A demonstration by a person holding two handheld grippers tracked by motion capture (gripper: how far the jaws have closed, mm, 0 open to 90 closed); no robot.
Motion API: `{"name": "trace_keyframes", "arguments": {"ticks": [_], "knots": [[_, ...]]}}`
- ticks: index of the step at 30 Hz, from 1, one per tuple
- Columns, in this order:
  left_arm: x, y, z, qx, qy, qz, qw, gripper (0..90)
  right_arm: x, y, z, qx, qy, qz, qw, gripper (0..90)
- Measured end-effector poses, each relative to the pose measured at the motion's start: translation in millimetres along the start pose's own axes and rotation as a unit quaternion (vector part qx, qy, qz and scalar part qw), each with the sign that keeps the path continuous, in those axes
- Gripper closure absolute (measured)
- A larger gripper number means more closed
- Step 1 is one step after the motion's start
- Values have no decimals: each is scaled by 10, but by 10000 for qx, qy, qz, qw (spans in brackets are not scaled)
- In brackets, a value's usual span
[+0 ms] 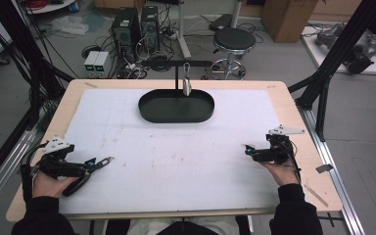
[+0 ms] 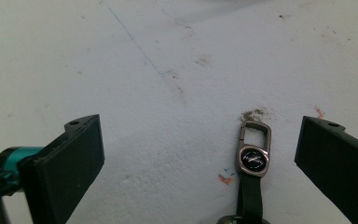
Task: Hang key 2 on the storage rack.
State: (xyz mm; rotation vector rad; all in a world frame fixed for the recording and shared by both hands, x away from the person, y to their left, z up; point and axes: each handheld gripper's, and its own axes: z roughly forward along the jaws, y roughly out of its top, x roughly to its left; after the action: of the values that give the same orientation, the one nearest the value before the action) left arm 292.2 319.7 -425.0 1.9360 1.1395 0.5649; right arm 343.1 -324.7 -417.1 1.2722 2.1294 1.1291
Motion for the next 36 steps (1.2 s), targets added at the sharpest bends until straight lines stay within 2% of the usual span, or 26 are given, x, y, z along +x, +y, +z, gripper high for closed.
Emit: {"name": "trace_keyframes", "arguments": {"ticks": [3,12,18,21,26,31,32,33,36], "knots": [[-21,34,6,19,-12,76,10000,18,7,-59,-30,-14,20,-3,10000,7],[-65,153,78,330,-49,300,9990,18,27,-187,-71,78,48,-31,10000,7],[-62,228,120,709,-200,424,9964,18,14,-227,-100,55,35,-32,10000,7],[-78,253,165,935,-311,499,9939,18,-4,-243,-108,60,40,-16,10000,7],[-102,271,243,1385,-376,685,9873,18,-12,-252,-125,50,28,16,10000,7],[-104,254,257,1648,-441,713,9828,27,-19,-261,-140,41,30,33,10000,7],[-97,243,255,1755,-456,729,9807,33,-18,-263,-145,50,22,54,10000,7],[-94,234,256,1801,-464,721,9799,34,-19,-262,-148,50,33,71,10000,7],[-76,203,251,2029,-574,648,9754,71,-29,-261,-147,43,41,82,9999,7]]}}
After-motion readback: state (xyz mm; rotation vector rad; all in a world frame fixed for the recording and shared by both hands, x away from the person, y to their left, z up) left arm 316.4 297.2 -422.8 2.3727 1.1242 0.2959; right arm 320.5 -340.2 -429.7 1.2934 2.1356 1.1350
